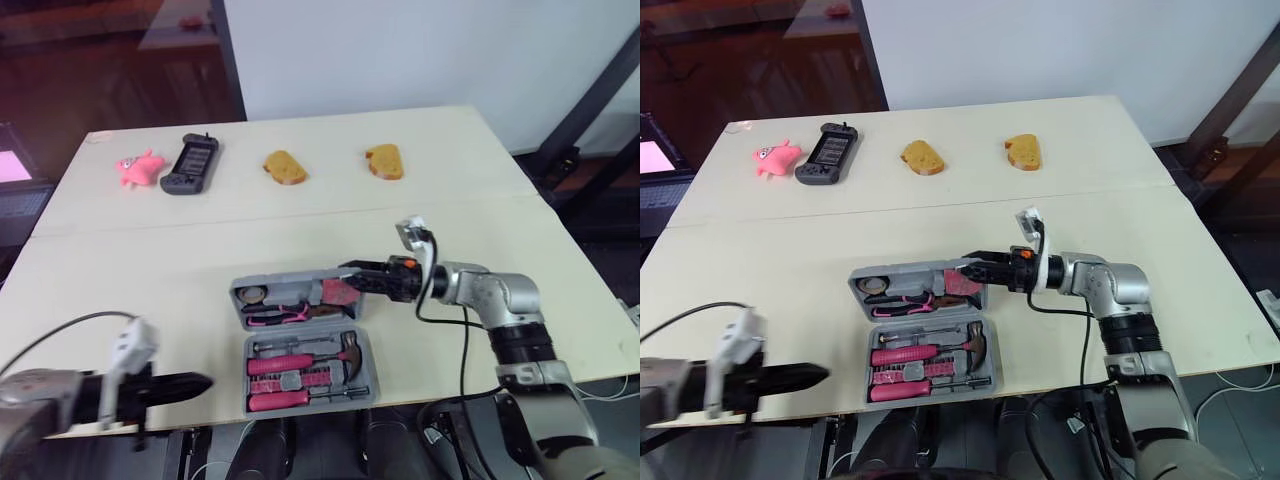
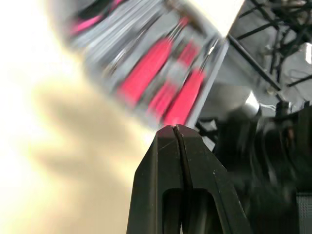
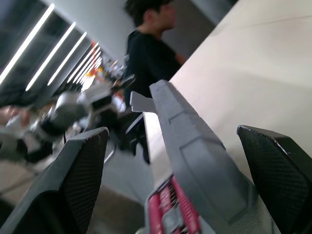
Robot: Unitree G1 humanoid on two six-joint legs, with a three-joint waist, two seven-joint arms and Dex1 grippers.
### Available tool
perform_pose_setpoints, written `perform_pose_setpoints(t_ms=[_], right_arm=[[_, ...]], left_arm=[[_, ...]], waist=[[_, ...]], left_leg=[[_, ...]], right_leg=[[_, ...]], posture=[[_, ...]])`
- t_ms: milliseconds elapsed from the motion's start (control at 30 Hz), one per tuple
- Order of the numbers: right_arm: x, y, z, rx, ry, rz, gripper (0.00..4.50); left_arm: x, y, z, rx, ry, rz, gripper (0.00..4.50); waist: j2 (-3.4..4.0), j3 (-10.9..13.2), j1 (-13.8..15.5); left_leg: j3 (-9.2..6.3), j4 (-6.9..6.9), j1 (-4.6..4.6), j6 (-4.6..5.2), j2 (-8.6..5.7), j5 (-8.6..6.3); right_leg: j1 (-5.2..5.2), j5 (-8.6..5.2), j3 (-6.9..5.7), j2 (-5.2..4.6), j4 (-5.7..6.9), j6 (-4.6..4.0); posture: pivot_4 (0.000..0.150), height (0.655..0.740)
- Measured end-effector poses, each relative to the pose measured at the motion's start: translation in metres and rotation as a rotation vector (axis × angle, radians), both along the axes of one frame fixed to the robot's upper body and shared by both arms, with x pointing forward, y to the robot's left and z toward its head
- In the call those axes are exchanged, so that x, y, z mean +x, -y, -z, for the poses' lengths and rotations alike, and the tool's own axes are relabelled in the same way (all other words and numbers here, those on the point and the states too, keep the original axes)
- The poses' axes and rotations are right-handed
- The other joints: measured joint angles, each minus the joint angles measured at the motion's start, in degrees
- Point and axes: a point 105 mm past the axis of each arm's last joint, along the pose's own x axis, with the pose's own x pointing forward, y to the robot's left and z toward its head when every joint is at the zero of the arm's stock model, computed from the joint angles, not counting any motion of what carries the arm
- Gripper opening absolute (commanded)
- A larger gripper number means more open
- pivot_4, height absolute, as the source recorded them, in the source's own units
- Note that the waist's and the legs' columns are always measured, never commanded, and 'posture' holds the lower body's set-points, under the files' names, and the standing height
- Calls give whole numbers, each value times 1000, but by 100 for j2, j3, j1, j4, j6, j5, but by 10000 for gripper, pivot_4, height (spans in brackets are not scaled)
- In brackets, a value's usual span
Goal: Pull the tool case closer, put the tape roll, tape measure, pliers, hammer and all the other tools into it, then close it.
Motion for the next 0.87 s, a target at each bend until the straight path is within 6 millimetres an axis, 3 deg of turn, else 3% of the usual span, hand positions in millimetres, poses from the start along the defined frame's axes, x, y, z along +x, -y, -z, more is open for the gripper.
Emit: perform_pose_setpoints(t_ms=[100,300,500,633,867], right_arm=[[-26,1,-8,-21,54,-99,44642],[-66,11,-4,-135,125,-181,44642],[-72,53,-19,-342,363,-20,44642],[-70,83,-31,-438,502,116,44642],[-76,109,-40,-477,639,244,44642]], left_arm=[[13,-11,-16,8,108,-12,0],[30,-18,-19,101,250,-36,0],[32,-29,-13,168,357,-54,0],[35,-38,-19,183,402,-69,0],[37,-64,-22,289,400,-79,0]], waist=[[-2,-1,128],[-7,-3,129],[-12,-1,165],[-17,1,226],[-22,3,261]], left_leg=[[1,10,1,-2,-1,0],[12,4,-4,-3,-5,-1],[20,5,-8,-3,-1,-1],[23,9,-8,-3,0,-1],[24,10,-6,-2,1,0]], right_leg=[[3,-7,-1,-7,-11,-12],[7,-7,2,-19,-24,-11],[1,-7,6,-17,-23,-11],[6,-7,6,-17,-26,-13],[11,-7,6,-15,-26,-13]], posture=[[1500,7400],[1500,7400],[1500,7400],[1500,7400],[1500,7400]])
